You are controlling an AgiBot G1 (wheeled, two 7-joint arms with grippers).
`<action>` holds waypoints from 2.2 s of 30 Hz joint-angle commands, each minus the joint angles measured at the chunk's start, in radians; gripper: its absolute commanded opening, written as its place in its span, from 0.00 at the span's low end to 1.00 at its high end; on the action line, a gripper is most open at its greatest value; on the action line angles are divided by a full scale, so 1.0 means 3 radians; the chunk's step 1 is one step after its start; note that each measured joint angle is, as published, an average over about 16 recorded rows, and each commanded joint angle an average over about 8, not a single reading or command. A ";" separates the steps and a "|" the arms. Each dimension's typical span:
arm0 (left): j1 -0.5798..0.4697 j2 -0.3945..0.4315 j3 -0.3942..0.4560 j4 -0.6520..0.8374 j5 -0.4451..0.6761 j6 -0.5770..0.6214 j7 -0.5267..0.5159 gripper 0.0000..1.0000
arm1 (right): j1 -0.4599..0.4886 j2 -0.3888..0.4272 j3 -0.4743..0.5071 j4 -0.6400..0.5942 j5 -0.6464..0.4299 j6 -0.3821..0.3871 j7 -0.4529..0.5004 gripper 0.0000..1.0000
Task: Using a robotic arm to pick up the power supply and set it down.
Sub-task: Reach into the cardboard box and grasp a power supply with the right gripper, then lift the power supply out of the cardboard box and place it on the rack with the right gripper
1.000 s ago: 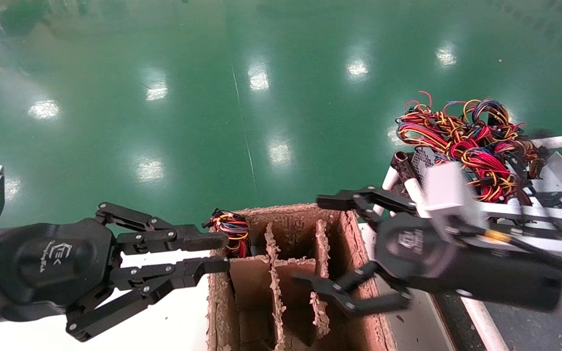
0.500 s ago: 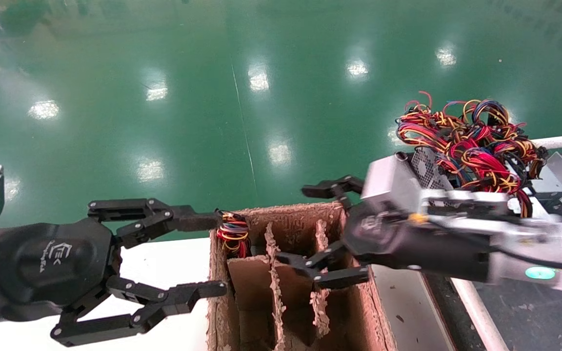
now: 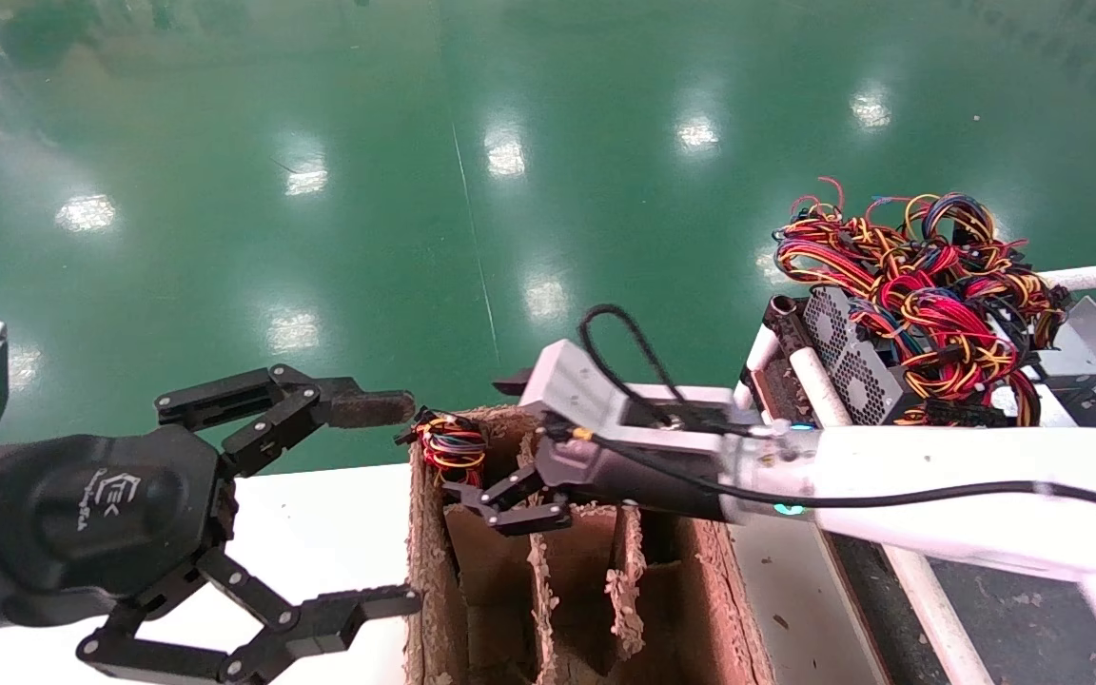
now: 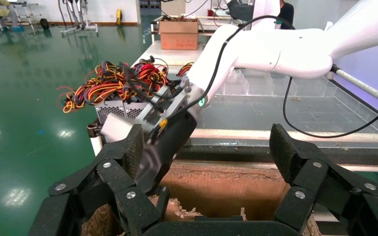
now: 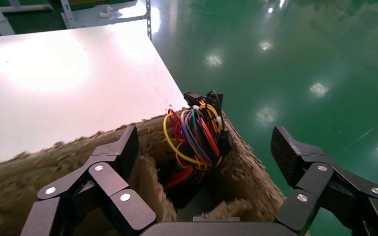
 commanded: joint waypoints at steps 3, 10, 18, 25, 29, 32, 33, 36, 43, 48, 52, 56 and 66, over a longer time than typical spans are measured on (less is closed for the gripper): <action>0.0000 0.0000 0.0001 0.0000 0.0000 0.0000 0.0000 1.00 | 0.0008 -0.0111 -0.0052 -0.0068 -0.0123 0.0117 0.0024 0.00; 0.0000 -0.0001 0.0002 0.0000 -0.0001 -0.0001 0.0001 1.00 | -0.0001 -0.0170 -0.0100 -0.0078 -0.0249 0.0217 0.0070 0.00; -0.0001 -0.0001 0.0003 0.0000 -0.0002 -0.0001 0.0001 1.00 | -0.0020 -0.0186 -0.0129 -0.0029 -0.0346 0.0295 0.0132 0.00; -0.0001 -0.0002 0.0004 0.0000 -0.0003 -0.0002 0.0002 1.00 | -0.0043 -0.0185 -0.0164 0.0040 -0.0432 0.0332 0.0202 0.00; -0.0001 -0.0002 0.0004 0.0000 -0.0003 -0.0002 0.0002 1.00 | -0.0041 -0.0183 -0.0181 0.0066 -0.0470 0.0336 0.0250 0.00; -0.0001 -0.0002 0.0005 0.0000 -0.0003 -0.0002 0.0002 1.00 | -0.0035 -0.0177 -0.0185 0.0090 -0.0486 0.0335 0.0280 0.00; -0.0001 -0.0002 0.0005 0.0000 -0.0003 -0.0002 0.0003 1.00 | -0.0033 -0.0173 -0.0186 0.0101 -0.0490 0.0334 0.0289 0.00; -0.0001 -0.0002 0.0005 0.0000 -0.0004 -0.0002 0.0003 1.00 | -0.0028 -0.0154 -0.0182 0.0141 -0.0495 0.0328 0.0316 0.00; -0.0002 -0.0003 0.0006 0.0000 -0.0004 -0.0003 0.0003 1.00 | -0.0030 -0.0034 -0.0072 0.0316 -0.0395 0.0370 0.0384 0.00; -0.0002 -0.0003 0.0007 0.0000 -0.0005 -0.0003 0.0004 1.00 | 0.0005 0.0125 0.0098 0.0468 -0.0185 0.0365 0.0404 0.00; -0.0002 -0.0003 0.0008 0.0000 -0.0005 -0.0003 0.0004 1.00 | 0.0085 0.0282 0.0269 0.0518 0.0067 0.0267 0.0342 0.00; -0.0002 -0.0003 0.0008 0.0000 -0.0006 -0.0003 0.0004 1.00 | 0.0182 0.0487 0.0483 0.0525 0.0395 0.0105 0.0267 0.00; -0.0002 -0.0004 0.0010 0.0000 -0.0007 -0.0004 0.0005 1.00 | 0.0421 0.1176 0.1000 0.0505 0.1144 -0.0419 0.0307 0.00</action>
